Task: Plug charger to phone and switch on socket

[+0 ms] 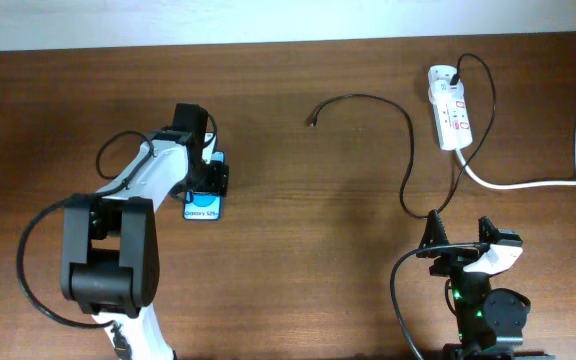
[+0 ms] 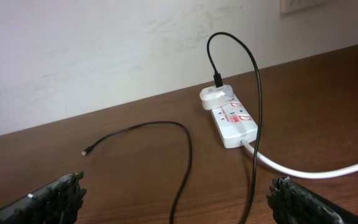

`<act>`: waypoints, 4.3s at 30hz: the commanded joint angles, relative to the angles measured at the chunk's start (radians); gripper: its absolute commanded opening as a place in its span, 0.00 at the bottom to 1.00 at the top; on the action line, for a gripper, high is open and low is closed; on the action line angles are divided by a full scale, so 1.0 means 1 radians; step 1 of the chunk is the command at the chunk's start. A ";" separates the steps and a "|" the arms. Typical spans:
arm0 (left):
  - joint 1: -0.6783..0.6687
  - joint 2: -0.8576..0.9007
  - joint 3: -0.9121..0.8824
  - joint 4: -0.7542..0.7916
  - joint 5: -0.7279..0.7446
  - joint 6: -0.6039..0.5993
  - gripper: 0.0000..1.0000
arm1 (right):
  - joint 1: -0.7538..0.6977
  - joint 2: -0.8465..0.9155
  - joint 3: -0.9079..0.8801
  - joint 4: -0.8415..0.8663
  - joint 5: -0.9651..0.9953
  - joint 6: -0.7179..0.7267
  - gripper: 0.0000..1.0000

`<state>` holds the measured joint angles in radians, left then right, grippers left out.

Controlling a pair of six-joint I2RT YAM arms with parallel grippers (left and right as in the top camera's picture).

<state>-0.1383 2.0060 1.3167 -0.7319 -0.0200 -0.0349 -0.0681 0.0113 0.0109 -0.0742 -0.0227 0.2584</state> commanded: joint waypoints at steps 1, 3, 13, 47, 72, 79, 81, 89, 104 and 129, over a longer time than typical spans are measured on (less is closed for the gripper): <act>-0.002 0.029 0.057 -0.064 0.006 -0.006 0.56 | -0.004 -0.004 -0.005 -0.005 0.008 0.004 0.98; -0.002 0.010 0.088 -0.089 0.006 -0.006 0.56 | -0.004 -0.004 -0.005 -0.005 0.008 0.004 0.98; -0.003 -0.224 0.100 -0.146 0.058 -0.006 0.54 | -0.004 -0.004 -0.005 -0.005 0.008 0.004 0.98; -0.335 -0.430 0.100 -0.083 0.283 -0.244 0.47 | -0.004 -0.003 -0.005 -0.005 0.008 0.004 0.98; -0.280 -0.430 0.100 -0.211 0.273 -0.561 0.48 | -0.004 -0.003 -0.005 -0.005 0.008 0.004 0.98; -0.195 -0.388 0.100 -0.217 0.383 -0.583 0.47 | -0.004 -0.003 -0.005 -0.005 0.008 0.004 0.98; -0.171 -0.348 0.100 -0.216 0.440 -0.583 0.47 | -0.004 -0.003 -0.005 -0.005 0.008 0.004 0.98; -0.127 -0.231 0.100 -0.204 0.655 -0.583 0.47 | -0.004 -0.003 -0.005 -0.005 0.008 0.004 0.98; -0.122 -0.231 0.100 -0.198 0.889 -0.614 0.47 | -0.004 -0.003 -0.005 -0.005 0.008 0.004 0.98; -0.121 -0.231 0.100 -0.205 0.889 -0.613 0.46 | -0.004 -0.003 -0.005 -0.005 0.008 0.004 0.98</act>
<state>-0.2668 1.7771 1.3899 -0.9360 0.8238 -0.6415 -0.0681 0.0113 0.0109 -0.0742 -0.0227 0.2584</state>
